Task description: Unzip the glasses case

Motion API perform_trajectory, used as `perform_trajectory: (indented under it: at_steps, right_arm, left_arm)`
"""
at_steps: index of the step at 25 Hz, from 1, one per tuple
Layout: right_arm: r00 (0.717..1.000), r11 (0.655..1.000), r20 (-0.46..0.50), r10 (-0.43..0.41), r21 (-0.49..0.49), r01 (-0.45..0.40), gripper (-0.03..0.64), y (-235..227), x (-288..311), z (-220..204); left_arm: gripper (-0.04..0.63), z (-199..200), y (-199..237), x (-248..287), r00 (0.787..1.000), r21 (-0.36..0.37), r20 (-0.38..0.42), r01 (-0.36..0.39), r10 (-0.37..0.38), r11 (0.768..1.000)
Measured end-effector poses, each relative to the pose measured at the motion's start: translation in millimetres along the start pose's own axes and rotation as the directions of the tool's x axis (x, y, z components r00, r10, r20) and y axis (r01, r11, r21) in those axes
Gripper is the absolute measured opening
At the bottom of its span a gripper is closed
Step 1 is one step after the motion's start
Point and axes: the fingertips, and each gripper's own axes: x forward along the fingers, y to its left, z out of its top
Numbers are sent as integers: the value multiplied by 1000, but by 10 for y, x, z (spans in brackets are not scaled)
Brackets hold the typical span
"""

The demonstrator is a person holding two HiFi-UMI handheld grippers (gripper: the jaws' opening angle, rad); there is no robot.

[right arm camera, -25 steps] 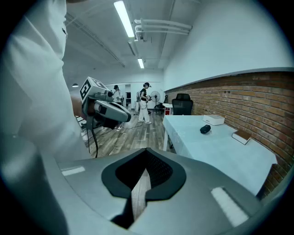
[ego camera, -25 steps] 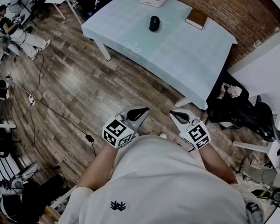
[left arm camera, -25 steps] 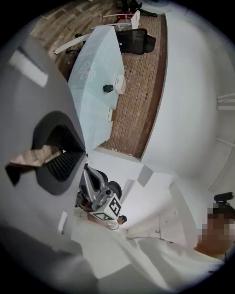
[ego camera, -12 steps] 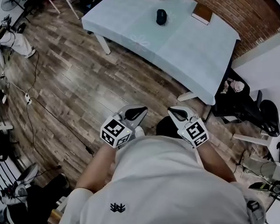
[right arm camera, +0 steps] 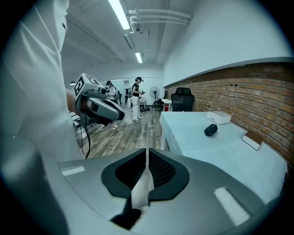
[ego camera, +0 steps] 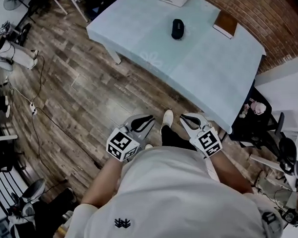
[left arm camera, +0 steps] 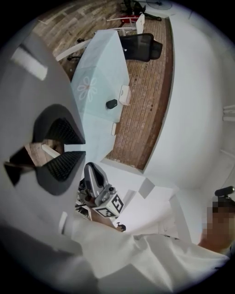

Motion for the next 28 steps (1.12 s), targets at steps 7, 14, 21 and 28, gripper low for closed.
perform_trajectory:
  at_steps: [7,14,21,28]
  right_arm:
    - [1000,1000,24,2,-1,-2,3,-1197,402,199]
    - [998,998,16,-53,31,52,3,-1961,635,184]
    - [993,991,-20,-116,70,117,3,-2419,1031,220]
    - [962,956,-91,-257,124,267,3,-2989,1482,342]
  left_arm:
    - [60,687,681,785,998,79,-65,6,-1,997]
    - [60,1162,1218,1407,997,128,-78,31,-21,991]
    - [60,1461,1937,1837,994,146,-72,88,-78,985]
    - [60,1692,2678,2300,966,189,-139,243,-219,951]
